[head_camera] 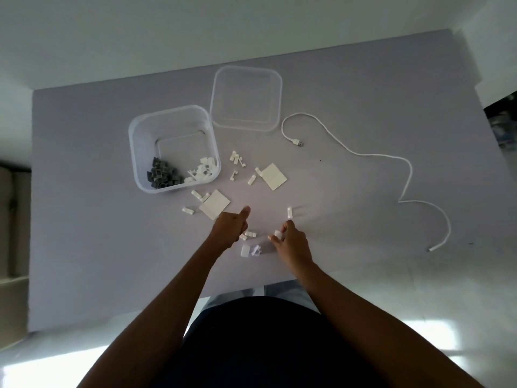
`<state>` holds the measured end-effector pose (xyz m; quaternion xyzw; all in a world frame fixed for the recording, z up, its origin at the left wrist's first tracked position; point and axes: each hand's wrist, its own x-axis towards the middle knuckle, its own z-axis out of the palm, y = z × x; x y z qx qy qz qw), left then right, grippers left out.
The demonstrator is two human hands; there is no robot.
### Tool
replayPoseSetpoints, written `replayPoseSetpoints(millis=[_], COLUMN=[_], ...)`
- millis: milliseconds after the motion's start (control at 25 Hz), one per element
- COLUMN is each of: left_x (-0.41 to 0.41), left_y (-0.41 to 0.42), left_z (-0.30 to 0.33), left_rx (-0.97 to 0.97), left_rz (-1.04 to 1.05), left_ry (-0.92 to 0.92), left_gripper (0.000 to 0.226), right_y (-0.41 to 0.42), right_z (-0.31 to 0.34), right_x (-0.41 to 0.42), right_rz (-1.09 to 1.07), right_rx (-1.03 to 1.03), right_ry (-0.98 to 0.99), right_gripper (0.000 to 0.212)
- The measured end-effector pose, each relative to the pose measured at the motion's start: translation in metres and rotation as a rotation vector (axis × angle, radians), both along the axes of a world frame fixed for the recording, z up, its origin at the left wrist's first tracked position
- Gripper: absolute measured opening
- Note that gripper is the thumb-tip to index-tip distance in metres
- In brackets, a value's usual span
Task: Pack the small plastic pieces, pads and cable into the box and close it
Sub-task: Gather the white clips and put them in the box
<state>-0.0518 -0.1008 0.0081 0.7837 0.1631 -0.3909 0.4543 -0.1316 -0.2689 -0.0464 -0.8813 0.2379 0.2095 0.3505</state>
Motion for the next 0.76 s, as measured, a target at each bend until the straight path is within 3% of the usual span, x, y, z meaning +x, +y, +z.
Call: replayPoseSetpoints(millis=[80,360,520,760], left_x=[-0.014,-0.043,-0.049,-0.042], left_y=[0.013,0.029,0.021,0.025], left_z=[-0.014,-0.038,-0.041,-0.045], left_rx=[0.208,0.51,0.528,0.487], left_rz=[-0.201,-0.57,-0.576,-0.493], left_ry=[-0.148,-0.199,-0.251,-0.272], left_gripper=[0.055,0.05,0.047,0.044], right_y=[0.005,0.013,0.019,0.032], right_z=[-0.005,-0.006,-0.003,-0.012], right_x=[-0.003,-0.005,-0.02,-0.032], right_rz=[0.041,0.072,0.265,0.498], right_rx=[-0.065,-0.043,0.099,-0.012], right_ry=[0.019,0.02,-0.04,-0.15], right_gripper=[0.041,0.019,0.03,0.045])
